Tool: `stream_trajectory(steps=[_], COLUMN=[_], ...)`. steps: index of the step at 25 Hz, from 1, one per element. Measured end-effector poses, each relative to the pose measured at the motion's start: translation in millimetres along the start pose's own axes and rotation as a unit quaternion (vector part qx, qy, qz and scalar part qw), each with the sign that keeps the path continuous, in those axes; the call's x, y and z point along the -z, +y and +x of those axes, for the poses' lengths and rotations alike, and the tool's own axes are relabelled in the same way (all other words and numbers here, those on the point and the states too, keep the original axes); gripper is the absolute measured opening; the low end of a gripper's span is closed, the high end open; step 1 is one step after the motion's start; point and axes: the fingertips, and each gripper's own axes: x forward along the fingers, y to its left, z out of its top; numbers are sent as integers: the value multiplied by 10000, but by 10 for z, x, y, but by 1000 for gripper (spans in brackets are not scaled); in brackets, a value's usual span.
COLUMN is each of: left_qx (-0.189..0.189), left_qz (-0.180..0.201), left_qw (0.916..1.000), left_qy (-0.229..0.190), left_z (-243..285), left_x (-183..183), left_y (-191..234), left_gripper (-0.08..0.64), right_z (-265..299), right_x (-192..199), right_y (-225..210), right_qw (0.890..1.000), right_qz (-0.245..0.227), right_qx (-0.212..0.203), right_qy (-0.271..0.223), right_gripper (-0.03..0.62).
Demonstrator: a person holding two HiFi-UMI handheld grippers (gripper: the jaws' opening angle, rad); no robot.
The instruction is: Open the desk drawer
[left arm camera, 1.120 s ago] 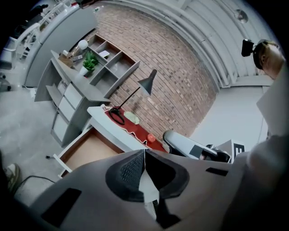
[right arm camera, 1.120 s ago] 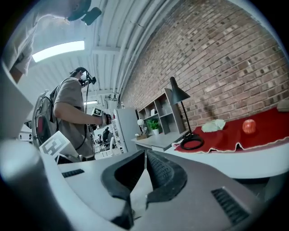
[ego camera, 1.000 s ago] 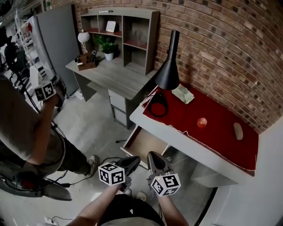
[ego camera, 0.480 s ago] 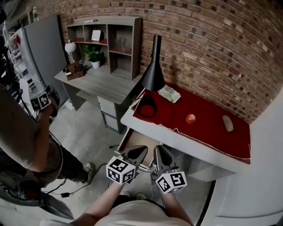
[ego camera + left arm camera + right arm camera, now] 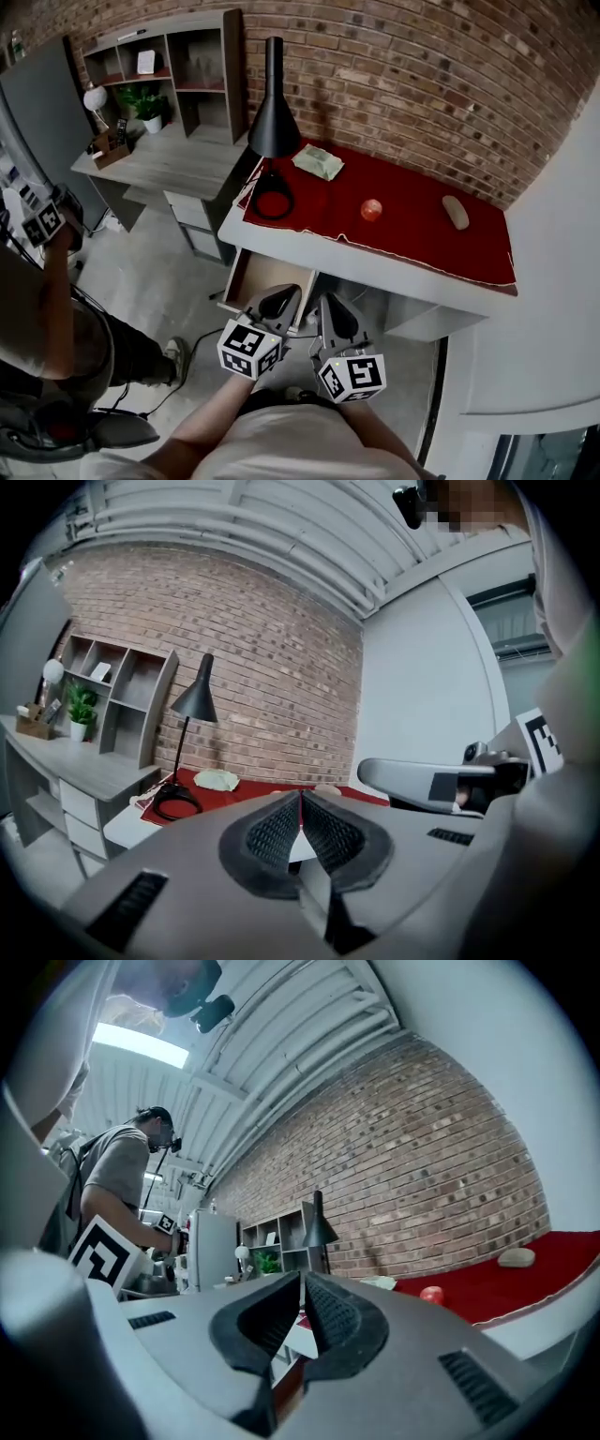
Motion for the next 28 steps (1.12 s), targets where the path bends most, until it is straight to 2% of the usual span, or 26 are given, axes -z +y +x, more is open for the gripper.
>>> stream_trajectory(steps=[3,5,15,22,28], left_qx=[25,13,-46,43,-49], left_qz=[-9,-17,-30,231,349], left_qw=[10000,10000,10000,9997,9993], left_qy=[75,83,78,67,87], left_z=[21,12,-153,-251,-337], left_x=[37,30,10,-41,-50], left_y=[-47,-71,-99,-136,-44], left_gripper=[15,15,15,15,15], right_z=[-83,-132,-134,-68,27], right_x=[-7,16,126,106,115], right_y=[-208,-252,105,196,258], right_qw=[9993,9988,9992,9993,9994], right_qz=[171,258,226,210,180], right_qx=[338,417,-19,-93,-165], right_qy=[4,48,328,286,262], right_gripper=[23,23,23,21,21])
